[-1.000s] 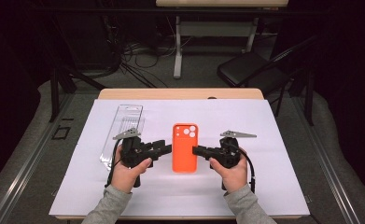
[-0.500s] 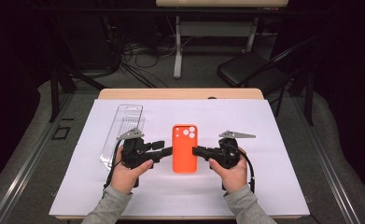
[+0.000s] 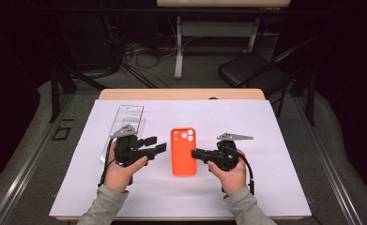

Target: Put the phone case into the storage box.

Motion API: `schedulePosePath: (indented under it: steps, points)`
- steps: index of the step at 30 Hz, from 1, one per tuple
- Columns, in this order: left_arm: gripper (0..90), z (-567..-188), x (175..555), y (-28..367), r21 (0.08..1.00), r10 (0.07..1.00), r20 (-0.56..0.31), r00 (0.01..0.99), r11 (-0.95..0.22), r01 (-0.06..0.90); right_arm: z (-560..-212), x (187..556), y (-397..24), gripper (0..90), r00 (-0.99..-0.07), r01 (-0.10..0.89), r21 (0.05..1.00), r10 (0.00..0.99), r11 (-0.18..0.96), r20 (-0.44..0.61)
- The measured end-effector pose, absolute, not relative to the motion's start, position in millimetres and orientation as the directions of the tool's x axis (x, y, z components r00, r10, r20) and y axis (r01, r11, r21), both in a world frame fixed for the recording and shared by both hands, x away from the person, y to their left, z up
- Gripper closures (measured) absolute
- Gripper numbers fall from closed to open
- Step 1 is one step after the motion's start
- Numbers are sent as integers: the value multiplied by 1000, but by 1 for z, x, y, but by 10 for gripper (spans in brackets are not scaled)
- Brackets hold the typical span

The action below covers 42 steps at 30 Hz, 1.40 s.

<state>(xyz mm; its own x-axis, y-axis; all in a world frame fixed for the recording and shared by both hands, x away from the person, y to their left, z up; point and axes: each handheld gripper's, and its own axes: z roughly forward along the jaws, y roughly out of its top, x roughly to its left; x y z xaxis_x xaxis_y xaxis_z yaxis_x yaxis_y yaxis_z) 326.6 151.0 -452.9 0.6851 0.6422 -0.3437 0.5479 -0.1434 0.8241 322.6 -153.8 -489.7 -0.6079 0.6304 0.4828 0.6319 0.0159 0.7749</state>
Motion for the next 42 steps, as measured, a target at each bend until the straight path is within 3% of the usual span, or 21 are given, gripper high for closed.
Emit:
schedulePosePath:
  steps: [7,13,19,32,42]
  points:
    - [443,-446,323,151,849,677,-236,697,-206,487,-491,320,-148,825,-608,635,771,642,41,467]
    - [381,-445,322,148,864,688,-143,711,-264,429,-491,318,-143,825,-615,624,779,653,59,443]
    - [338,-446,321,144,858,682,-128,720,-287,425,-492,316,-140,826,-617,619,781,662,77,425]
    - [340,-445,318,139,860,689,-82,720,-316,400,-491,310,-129,826,-630,603,786,686,137,364]
    - [423,-447,319,139,844,685,-60,726,-354,403,-488,306,-126,826,-643,585,794,690,163,332]
